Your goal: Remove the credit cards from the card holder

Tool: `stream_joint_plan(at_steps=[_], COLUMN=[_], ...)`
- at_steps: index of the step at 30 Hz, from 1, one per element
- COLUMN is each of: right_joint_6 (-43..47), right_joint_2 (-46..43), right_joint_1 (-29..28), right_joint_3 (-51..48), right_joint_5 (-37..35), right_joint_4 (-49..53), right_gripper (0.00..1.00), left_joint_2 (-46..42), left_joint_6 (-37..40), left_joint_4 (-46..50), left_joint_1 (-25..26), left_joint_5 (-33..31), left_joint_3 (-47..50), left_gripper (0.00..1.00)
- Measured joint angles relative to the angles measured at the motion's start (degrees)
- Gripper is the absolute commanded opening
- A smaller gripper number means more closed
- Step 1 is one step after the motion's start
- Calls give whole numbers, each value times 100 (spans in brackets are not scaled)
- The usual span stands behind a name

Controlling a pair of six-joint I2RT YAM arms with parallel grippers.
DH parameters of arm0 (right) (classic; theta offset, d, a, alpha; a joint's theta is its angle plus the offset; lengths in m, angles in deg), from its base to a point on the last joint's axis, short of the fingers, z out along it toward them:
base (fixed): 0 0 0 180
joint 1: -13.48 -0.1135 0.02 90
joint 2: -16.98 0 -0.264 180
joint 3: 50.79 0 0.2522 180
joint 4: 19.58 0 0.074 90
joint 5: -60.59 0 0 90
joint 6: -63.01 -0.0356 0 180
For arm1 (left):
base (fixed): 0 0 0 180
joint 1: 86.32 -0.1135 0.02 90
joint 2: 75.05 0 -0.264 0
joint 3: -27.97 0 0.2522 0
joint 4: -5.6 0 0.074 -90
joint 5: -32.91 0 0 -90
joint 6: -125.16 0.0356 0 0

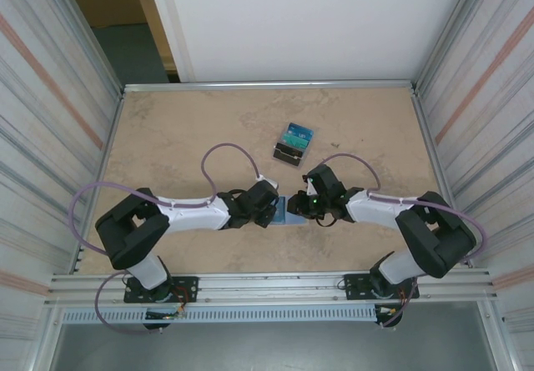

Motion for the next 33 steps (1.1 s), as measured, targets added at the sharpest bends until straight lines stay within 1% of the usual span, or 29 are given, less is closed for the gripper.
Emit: stream_joint_plan(at_steps=[9, 33], right_joint_6=[-28, -153], right_joint_2=[260, 654], right_joint_1=[-72, -153], right_joint_3=[0, 98], right_joint_5=[103, 254], right_joint_4=[-323, -715], right_gripper=[20, 19], left_joint_2=[11, 31], left_joint_6=[-26, -120], left_joint_4=[22, 17], left_joint_1=[0, 0], left_joint_5=[-26, 46], left_joint_3=[-7, -20], left_gripper=[32, 32])
